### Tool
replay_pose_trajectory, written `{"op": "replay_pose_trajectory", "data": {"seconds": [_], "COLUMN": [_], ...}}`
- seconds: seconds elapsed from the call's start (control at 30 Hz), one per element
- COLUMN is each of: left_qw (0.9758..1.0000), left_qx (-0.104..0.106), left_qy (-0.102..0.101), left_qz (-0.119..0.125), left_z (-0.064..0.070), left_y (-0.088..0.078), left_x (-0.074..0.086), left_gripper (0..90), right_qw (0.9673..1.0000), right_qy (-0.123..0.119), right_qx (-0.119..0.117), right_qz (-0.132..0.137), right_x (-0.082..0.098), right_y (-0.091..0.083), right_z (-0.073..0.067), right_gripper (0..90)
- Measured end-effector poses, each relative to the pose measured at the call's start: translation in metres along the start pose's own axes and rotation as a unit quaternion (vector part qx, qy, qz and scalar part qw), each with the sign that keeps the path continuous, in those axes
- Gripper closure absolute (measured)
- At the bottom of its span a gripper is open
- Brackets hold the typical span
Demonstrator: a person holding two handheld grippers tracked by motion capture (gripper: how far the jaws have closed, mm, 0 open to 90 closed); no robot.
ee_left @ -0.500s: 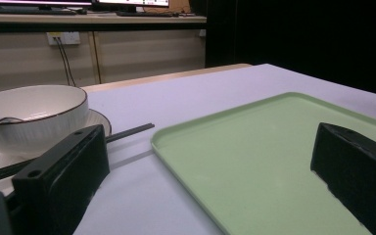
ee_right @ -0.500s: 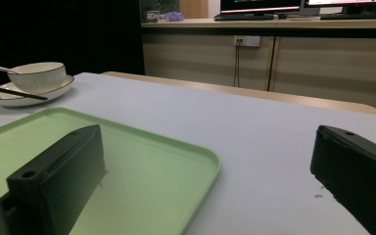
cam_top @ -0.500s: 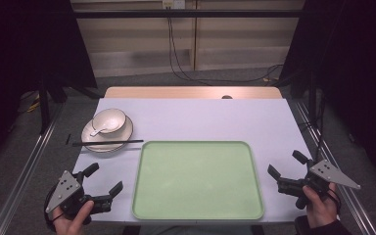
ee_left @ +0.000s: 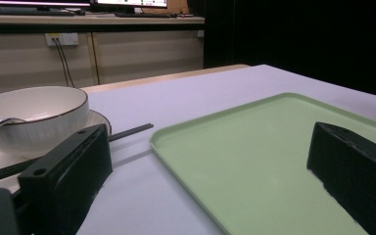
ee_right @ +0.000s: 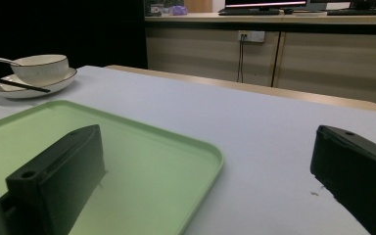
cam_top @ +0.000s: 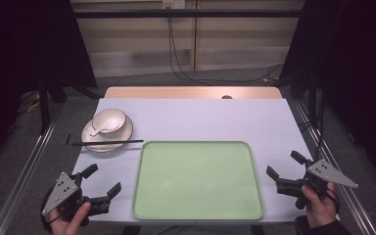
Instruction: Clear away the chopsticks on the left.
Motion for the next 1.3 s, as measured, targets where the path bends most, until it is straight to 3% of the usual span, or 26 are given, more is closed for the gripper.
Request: {"op": "replay_pose_trajectory", "data": {"seconds": [0.13,0.2,0.27,0.4,0.43,0.5,0.53,0.67,0.8,0.93,0.97,1.03,1.07,1.3], "left_qw": [1.0000,0.9999,0.9999,0.9996,0.9988,0.9984,0.9983,0.9968,0.9965,0.9960,0.9946,0.9944,0.9927,0.9906], "left_qx": [0.006,-0.007,-0.005,-0.004,-0.017,-0.029,-0.022,0.013,0.007,0.021,0.030,0.032,0.042,0.044], "left_qy": [-0.004,-0.003,-0.009,0.007,0.020,0.024,0.018,0.023,0.030,0.027,0.036,0.034,0.037,0.033], "left_qz": [-0.006,-0.012,-0.013,-0.028,-0.040,-0.043,-0.050,-0.076,-0.077,-0.083,-0.092,-0.095,-0.107,-0.126], "left_z": [-0.005,-0.011,-0.016,-0.024,-0.029,-0.031,-0.036,-0.044,-0.052,-0.063,-0.069,-0.071,-0.077,-0.092], "left_y": [-0.007,-0.011,-0.012,-0.016,-0.018,-0.019,-0.019,-0.018,-0.016,-0.013,-0.011,-0.010,-0.008,-0.002], "left_x": [0.003,0.004,0.003,0.001,0.001,0.001,0.001,0.002,0.000,-0.004,-0.004,-0.004,-0.004,-0.007], "left_gripper": [2.7,2.7,2.7,2.7,2.7,3.0,2.6,3.9,3.5,4.2,4.2,4.2,4.1,4.3], "right_qw": [1.0000,1.0000,0.9999,0.9999,0.9999,0.9999,0.9996,0.9993,0.9994,0.9994,0.9994,0.9994,0.9993,0.9993], "right_qy": [-0.003,-0.005,-0.004,-0.004,-0.008,-0.011,-0.026,-0.031,-0.030,-0.030,-0.028,-0.027,-0.031,-0.030], "right_qx": [-0.004,-0.007,-0.008,-0.008,-0.008,-0.009,-0.009,-0.016,-0.015,-0.014,-0.017,-0.016,-0.019,-0.019], "right_qz": [-0.005,-0.004,-0.004,-0.005,-0.006,-0.006,-0.009,-0.010,-0.009,-0.011,-0.014,-0.014,-0.010,-0.011], "right_x": [0.000,0.000,0.000,0.000,0.000,0.000,0.000,0.000,0.000,0.000,0.001,0.001,0.001,0.000], "right_y": [0.002,0.002,0.002,0.002,0.002,0.002,0.004,0.005,0.004,0.005,0.005,0.005,0.005,0.005], "right_z": [-0.001,-0.002,-0.002,-0.002,-0.003,-0.003,-0.005,-0.007,-0.006,-0.006,-0.007,-0.006,-0.006,-0.007], "right_gripper": [0.0,0.0,0.0,0.0,0.0,0.0,0.0,0.1,0.1,0.1,0.3,0.2,0.3,0.3]}}
Point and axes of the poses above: each handheld gripper's, and its own axes: y roughly forward along the jaws, x roughly out of its underside, z roughly to its right, the point moved 4 cm from there along y, roughly forward along the jaws, and after that the axes turned 9 degrees about -z, right-handed, at the moved point
